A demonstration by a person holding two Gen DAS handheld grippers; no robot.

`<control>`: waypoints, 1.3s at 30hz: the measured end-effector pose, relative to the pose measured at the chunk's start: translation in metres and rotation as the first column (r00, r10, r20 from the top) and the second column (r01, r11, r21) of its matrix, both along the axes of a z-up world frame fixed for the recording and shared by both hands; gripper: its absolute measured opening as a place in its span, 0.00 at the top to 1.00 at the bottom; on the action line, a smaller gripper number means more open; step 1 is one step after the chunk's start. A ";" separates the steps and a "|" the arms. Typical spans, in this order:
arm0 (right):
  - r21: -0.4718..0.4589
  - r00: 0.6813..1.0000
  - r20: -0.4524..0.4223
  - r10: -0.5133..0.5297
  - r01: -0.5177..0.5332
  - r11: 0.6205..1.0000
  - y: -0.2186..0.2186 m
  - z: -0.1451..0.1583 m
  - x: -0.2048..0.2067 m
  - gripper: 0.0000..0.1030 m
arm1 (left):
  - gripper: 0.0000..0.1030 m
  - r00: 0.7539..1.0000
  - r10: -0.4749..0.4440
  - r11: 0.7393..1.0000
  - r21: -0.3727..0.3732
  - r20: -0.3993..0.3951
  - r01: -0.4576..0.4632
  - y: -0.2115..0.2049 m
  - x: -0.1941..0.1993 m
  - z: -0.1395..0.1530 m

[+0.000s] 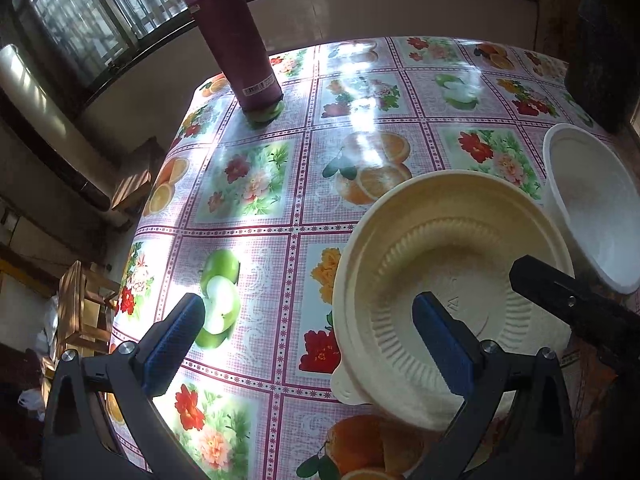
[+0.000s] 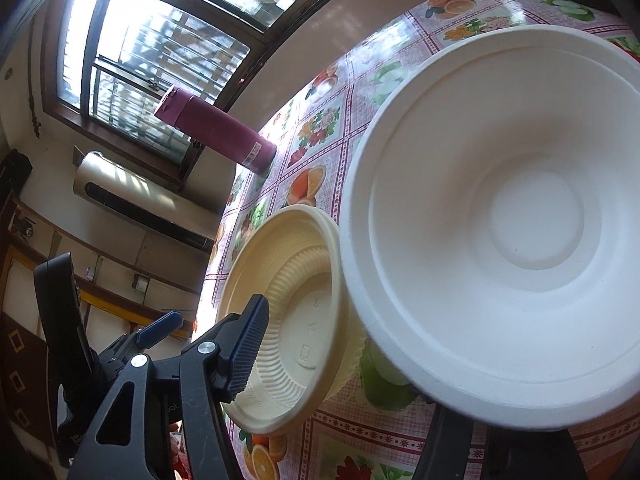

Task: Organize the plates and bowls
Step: 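Move both tools toward the ribbed cream bowl, then close both tools on the ribbed cream bowl rim and lift it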

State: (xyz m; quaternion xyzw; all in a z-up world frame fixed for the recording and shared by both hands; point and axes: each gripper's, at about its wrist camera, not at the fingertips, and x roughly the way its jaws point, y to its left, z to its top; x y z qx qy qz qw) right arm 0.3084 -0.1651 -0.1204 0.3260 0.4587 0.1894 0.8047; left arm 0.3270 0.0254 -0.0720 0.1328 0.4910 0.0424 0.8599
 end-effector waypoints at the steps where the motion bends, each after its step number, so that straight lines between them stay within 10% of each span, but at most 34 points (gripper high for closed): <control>1: 0.002 1.000 -0.001 -0.001 0.001 1.000 0.000 -0.001 0.000 0.45 | 0.00 1.000 -0.005 1.000 0.020 0.007 0.005 -0.002 -0.001 0.000; 5: 0.012 1.000 -0.002 -0.002 0.002 1.000 -0.002 -0.002 0.000 0.52 | 0.02 1.000 0.004 1.000 -0.014 -0.021 -0.004 -0.003 0.001 0.000; 10: 0.018 1.000 0.004 -0.001 0.001 1.000 -0.004 -0.002 -0.001 0.66 | 0.55 0.997 0.005 0.999 -0.045 -0.080 -0.009 -0.003 0.005 -0.006; 18: -0.005 1.000 0.025 -0.005 0.005 1.000 -0.004 0.001 -0.002 0.78 | 0.81 0.991 0.004 0.990 -0.139 -0.136 -0.023 0.004 0.004 -0.008; 39: -0.157 0.999 0.043 -0.008 0.014 0.988 -0.001 0.012 -0.016 0.90 | 0.85 0.982 -0.011 0.979 -0.201 -0.187 -0.028 -0.002 -0.025 -0.003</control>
